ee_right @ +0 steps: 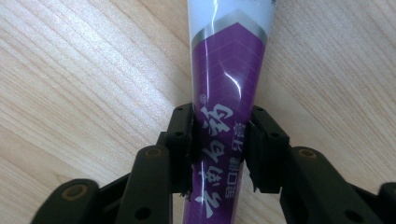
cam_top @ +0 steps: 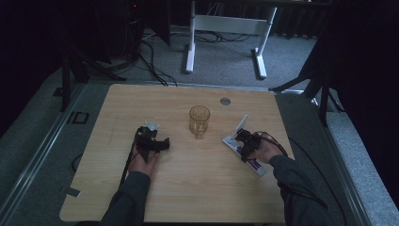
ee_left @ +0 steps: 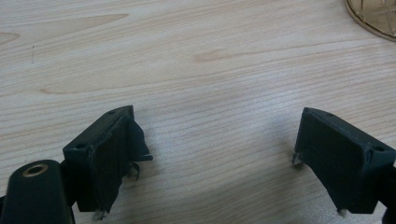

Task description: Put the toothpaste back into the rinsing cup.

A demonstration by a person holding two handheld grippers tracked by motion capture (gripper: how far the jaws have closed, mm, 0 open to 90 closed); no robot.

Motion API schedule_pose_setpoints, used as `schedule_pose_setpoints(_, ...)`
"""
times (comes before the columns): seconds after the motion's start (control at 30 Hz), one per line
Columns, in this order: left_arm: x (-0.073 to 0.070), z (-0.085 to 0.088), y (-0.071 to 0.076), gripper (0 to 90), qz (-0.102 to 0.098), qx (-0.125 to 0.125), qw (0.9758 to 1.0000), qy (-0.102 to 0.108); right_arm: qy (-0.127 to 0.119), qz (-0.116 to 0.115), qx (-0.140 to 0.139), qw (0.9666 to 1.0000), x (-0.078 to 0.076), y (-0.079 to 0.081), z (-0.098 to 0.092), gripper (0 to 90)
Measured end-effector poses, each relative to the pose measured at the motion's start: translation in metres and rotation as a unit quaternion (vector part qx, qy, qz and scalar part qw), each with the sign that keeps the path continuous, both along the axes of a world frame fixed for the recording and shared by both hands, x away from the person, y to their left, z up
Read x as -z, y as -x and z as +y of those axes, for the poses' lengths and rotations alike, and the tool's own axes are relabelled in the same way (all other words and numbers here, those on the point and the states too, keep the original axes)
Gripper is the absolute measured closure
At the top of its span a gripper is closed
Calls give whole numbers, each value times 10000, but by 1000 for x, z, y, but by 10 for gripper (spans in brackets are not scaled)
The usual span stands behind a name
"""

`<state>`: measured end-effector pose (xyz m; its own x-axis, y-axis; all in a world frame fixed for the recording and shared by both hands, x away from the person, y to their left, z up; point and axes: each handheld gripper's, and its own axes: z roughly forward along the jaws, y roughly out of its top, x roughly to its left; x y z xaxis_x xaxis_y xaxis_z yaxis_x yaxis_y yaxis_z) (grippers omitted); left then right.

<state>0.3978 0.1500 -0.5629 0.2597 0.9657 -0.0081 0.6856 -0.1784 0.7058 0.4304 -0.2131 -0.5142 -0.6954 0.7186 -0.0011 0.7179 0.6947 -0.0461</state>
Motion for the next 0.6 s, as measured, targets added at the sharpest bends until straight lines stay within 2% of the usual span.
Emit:
schedule_pose_setpoints(0.33,0,0,0,128,0,1,10000,0,100,-118,-43,9999,-4,5,-2,716)
schedule_pose_setpoints(0.5,0,0,0,128,0,1,10000,-1,2,-151,12,9999,-10,6,-9,720)
schedule_pose_setpoints(0.6,0,0,0,128,0,1,10000,0,-58,-246,54,9997,-14,5,-14,722)
